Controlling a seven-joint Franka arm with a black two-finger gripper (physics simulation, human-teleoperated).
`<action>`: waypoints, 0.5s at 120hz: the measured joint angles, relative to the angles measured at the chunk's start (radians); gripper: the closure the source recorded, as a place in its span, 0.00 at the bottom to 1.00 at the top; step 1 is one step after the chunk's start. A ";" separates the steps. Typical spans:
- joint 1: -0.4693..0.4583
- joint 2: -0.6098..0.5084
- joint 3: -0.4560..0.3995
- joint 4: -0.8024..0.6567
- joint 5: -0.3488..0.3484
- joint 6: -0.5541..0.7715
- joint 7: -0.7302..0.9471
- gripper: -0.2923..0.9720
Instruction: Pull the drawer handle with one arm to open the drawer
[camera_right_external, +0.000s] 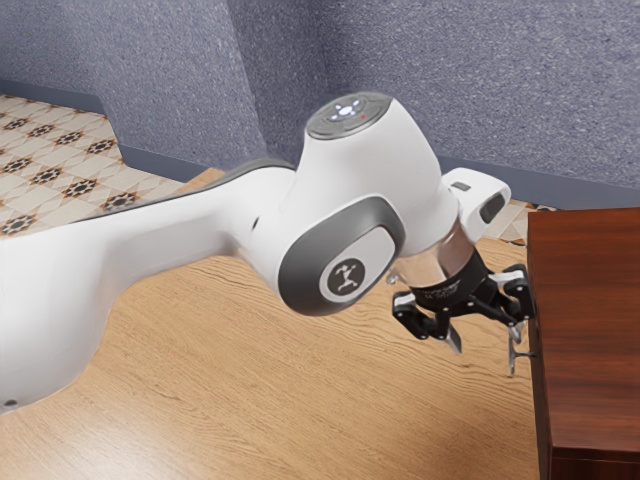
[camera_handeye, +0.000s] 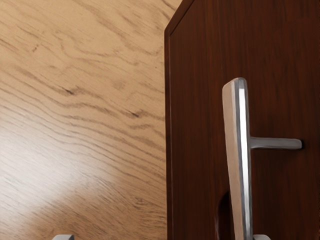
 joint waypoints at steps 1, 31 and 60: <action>0.000 0.000 0.000 0.000 0.000 0.000 0.000 0.44; 0.004 -0.003 0.000 -0.003 0.000 0.004 -0.003 0.49; 0.012 -0.011 0.000 -0.020 0.002 0.005 -0.005 0.51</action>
